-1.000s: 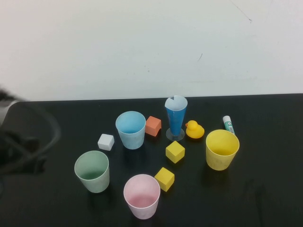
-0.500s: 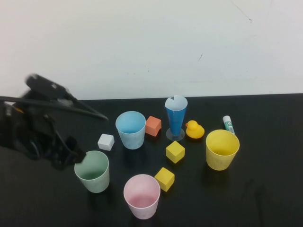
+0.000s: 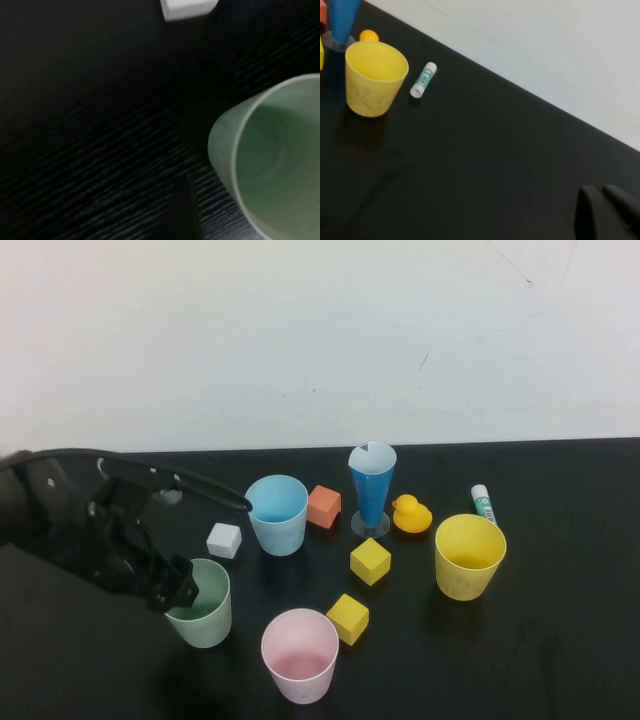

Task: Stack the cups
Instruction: Pick up the green cup

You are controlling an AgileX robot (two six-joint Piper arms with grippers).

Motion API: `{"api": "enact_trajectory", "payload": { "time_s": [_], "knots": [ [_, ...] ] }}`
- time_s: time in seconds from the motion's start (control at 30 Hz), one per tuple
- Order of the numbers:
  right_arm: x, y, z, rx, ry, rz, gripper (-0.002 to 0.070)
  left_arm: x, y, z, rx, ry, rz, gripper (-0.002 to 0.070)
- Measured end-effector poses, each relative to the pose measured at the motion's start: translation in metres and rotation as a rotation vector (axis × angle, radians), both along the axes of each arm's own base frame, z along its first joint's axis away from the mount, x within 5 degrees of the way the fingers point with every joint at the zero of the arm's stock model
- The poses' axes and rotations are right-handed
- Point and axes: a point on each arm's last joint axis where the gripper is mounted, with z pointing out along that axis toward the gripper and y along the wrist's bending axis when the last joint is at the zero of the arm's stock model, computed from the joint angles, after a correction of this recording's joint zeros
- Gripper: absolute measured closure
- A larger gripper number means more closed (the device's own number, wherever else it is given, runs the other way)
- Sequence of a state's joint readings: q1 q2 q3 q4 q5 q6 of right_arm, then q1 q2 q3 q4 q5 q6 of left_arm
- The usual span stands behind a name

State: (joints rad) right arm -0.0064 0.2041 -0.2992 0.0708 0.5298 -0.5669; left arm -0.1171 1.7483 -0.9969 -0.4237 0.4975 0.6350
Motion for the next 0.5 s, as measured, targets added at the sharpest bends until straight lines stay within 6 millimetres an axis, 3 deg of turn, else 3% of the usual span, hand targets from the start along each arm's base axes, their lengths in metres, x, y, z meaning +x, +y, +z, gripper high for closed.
{"api": "enact_trajectory", "payload": {
  "time_s": [0.13,0.23,0.5],
  "knots": [
    [0.0,0.0,0.0,0.002,-0.002,0.0,0.0679,0.003,0.0,-0.016,0.004,0.044,0.004,0.0147],
    [0.0,0.0,0.0,0.002,-0.004,0.0,0.0679,0.004,-0.001,-0.025,-0.002,0.068,0.013,0.0224],
    [0.0,0.0,0.0,0.003,-0.004,0.0,0.0679,0.007,-0.006,-0.028,-0.095,0.083,0.103,0.0562]
  ]
}}
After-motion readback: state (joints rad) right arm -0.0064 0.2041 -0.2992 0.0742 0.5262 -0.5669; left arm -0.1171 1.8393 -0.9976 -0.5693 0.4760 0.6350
